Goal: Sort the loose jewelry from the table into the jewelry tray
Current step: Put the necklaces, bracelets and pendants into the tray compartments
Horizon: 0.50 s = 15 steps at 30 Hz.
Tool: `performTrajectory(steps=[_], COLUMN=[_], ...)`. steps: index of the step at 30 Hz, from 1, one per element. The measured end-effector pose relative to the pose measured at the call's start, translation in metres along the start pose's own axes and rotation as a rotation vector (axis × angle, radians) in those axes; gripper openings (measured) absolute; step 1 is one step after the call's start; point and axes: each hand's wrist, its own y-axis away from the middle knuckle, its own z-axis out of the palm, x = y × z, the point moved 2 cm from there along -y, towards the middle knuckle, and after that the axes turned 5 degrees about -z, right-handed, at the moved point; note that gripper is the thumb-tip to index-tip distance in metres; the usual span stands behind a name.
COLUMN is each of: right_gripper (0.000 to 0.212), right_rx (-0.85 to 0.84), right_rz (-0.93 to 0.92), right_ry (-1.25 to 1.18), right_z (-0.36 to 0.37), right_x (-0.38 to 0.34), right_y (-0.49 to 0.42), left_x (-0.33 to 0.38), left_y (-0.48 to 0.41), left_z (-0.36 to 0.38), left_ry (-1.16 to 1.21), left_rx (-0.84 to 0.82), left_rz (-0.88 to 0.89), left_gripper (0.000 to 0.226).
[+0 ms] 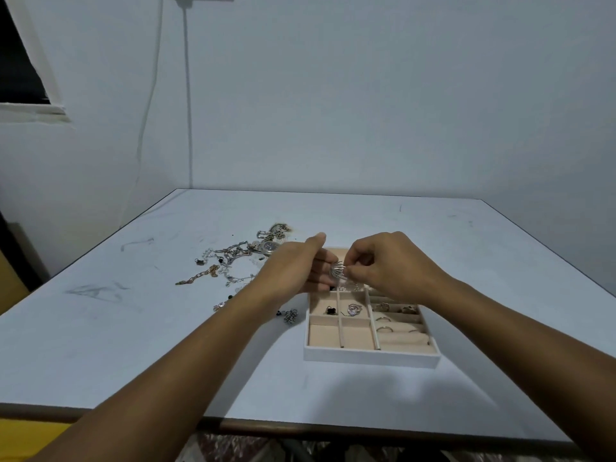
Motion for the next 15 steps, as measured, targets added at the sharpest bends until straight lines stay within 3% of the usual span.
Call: performTrajectory(steps=[15], right_gripper=[0.008], right_rx=[-0.031], right_rz=[0.048], right_ry=[0.009], right_z=[0.0], right_x=[0.019], right_y=[0.025], left_x=[0.002], left_y=[0.013], left_z=[0.01], left_ry=[-0.217], left_rx=[-0.064], left_rz=[0.068], left_gripper=[0.047])
